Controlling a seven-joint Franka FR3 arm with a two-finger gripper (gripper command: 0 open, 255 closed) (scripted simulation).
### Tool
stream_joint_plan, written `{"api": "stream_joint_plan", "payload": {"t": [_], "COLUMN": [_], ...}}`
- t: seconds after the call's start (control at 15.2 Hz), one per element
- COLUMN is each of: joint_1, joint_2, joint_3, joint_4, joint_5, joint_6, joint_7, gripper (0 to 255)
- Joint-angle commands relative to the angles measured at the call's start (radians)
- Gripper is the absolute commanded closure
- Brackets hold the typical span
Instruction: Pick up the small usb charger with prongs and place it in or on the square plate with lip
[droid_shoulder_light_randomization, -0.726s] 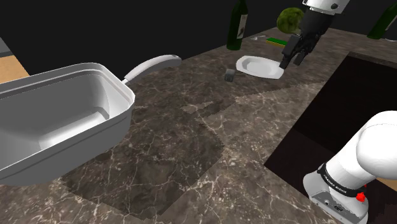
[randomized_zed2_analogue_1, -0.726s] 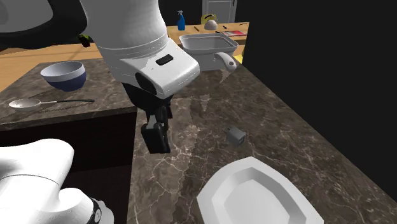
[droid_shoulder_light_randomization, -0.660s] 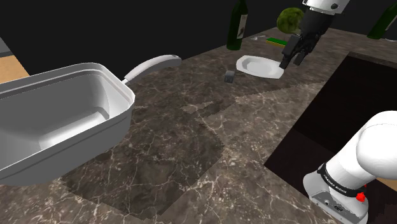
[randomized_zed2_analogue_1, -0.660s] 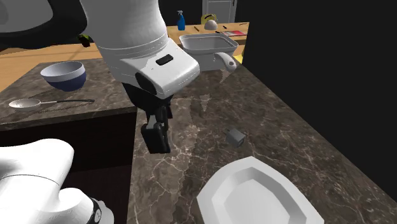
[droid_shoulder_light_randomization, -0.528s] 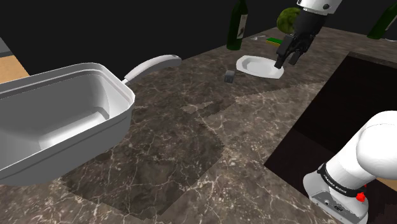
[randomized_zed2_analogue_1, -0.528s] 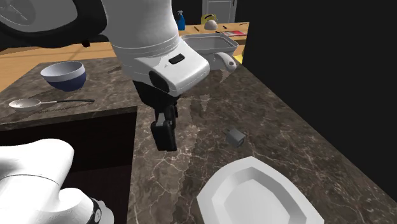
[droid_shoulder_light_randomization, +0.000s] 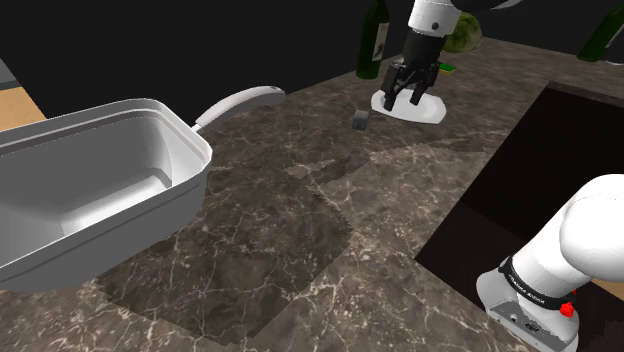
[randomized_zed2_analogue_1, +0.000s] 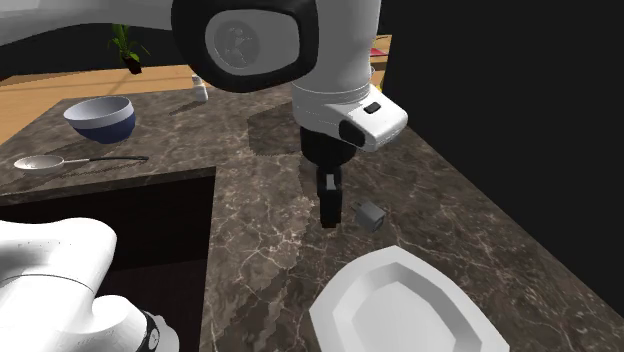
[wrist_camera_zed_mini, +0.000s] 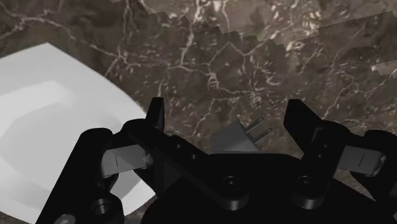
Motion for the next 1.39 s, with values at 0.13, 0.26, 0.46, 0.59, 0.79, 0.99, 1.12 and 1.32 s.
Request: {"api": "stream_joint_plan", "payload": {"t": [0.13, 0.26, 0.46, 0.59, 0.79, 0.99, 1.12, 1.32], "joint_1": [-0.005, -0.006, -0.004, -0.004, -0.003, -0.003, -0.003, -0.003], "joint_2": [0.175, 0.26, 0.332, 0.335, 0.342, 0.347, 0.347, 0.347], "joint_3": [0.031, 0.044, 0.052, 0.052, 0.053, 0.053, 0.053, 0.053], "joint_4": [0.116, 0.18, 0.225, 0.202, 0.169, 0.152, 0.152, 0.152], "joint_5": [-0.024, -0.041, -0.057, -0.057, -0.057, -0.058, -0.058, -0.058], "joint_6": [0.04, 0.05, 0.068, 0.095, 0.134, 0.155, 0.155, 0.155], "joint_7": [0.063, 0.095, 0.122, 0.122, 0.122, 0.123, 0.123, 0.123], "gripper": [0, 0, 0, 0, 0, 0, 0, 0]}}
